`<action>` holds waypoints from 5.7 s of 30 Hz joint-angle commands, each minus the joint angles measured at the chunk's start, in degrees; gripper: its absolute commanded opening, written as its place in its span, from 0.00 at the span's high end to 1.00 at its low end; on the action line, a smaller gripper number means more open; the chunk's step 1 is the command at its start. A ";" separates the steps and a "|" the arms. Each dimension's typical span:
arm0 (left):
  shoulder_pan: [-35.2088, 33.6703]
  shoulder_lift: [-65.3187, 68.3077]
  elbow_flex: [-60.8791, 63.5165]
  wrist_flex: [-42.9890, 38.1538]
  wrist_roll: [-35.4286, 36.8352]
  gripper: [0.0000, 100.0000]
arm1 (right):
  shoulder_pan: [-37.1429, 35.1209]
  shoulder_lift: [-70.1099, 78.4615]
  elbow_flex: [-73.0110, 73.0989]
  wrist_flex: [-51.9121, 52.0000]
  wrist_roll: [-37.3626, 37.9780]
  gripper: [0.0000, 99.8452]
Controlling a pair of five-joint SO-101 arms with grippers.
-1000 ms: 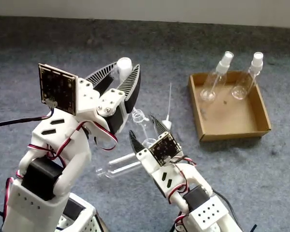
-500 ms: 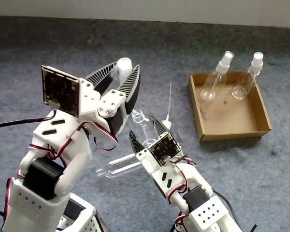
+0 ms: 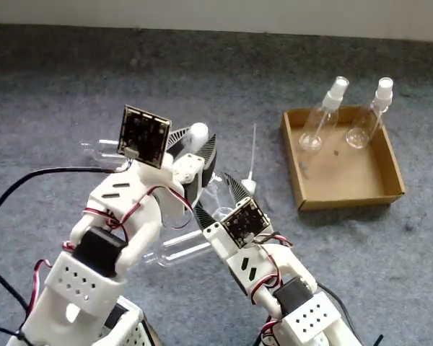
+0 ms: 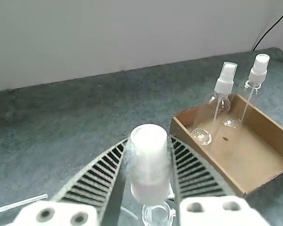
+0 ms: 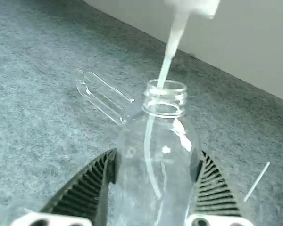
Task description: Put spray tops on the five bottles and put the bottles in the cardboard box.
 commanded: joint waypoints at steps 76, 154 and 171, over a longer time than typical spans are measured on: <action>-0.31 -22.64 24.13 -9.76 -0.88 0.90 | 2.68 -0.84 8.04 0.40 6.51 0.86; -6.64 -23.34 31.78 -2.29 -0.97 0.99 | 16.75 -0.84 7.78 -4.53 -0.53 0.86; 10.42 -23.34 36.70 -2.37 -0.53 0.99 | 14.81 -0.40 -10.07 6.37 -8.53 0.86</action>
